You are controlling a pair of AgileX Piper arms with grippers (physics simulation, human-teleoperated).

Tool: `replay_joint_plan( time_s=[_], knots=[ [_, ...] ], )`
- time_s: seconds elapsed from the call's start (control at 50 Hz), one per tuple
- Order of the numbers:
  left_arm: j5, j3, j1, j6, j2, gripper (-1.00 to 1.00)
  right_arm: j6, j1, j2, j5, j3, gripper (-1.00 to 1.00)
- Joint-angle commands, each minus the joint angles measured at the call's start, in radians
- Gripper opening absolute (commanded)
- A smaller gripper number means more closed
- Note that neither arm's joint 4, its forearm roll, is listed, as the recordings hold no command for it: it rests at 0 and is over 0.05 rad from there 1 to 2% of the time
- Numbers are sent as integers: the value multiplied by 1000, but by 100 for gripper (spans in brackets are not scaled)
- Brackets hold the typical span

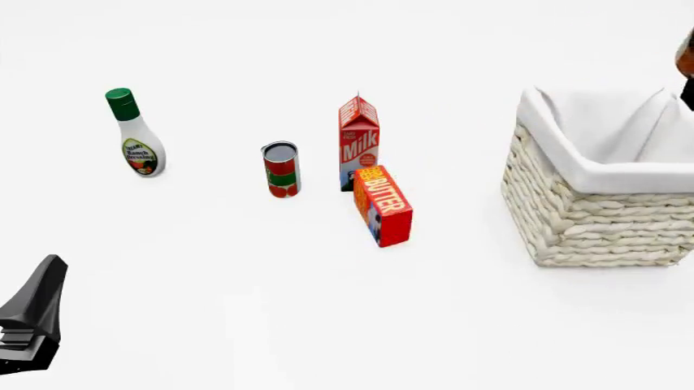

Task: Pick the alphabet soup and place it in the basket.

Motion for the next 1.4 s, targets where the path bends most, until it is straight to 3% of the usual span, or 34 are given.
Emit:
replay_joint_plan(
  time_s=[0.02, 0.18, 0.34, 0.38, 0.8, 1.4],
  knots=[
    [0, 0, 0, 0, 0, 100, -22, -19, 83, -25, -16, -100],
    [0, 0, 0, 0, 0, 100, -52, -37, 140, 9, -61, -100],
    [0, 0, 0, 0, 0, 100, -44, -51, 187, 49, -90, -100],
    [0, 0, 0, 0, 0, 100, -19, -53, 212, 72, -107, -100],
    [0, 0, 0, 0, 0, 100, -29, -56, 331, 133, -170, -100],
    [0, 0, 0, 0, 0, 100, -137, -94, 386, 196, -184, -100]
  ],
)
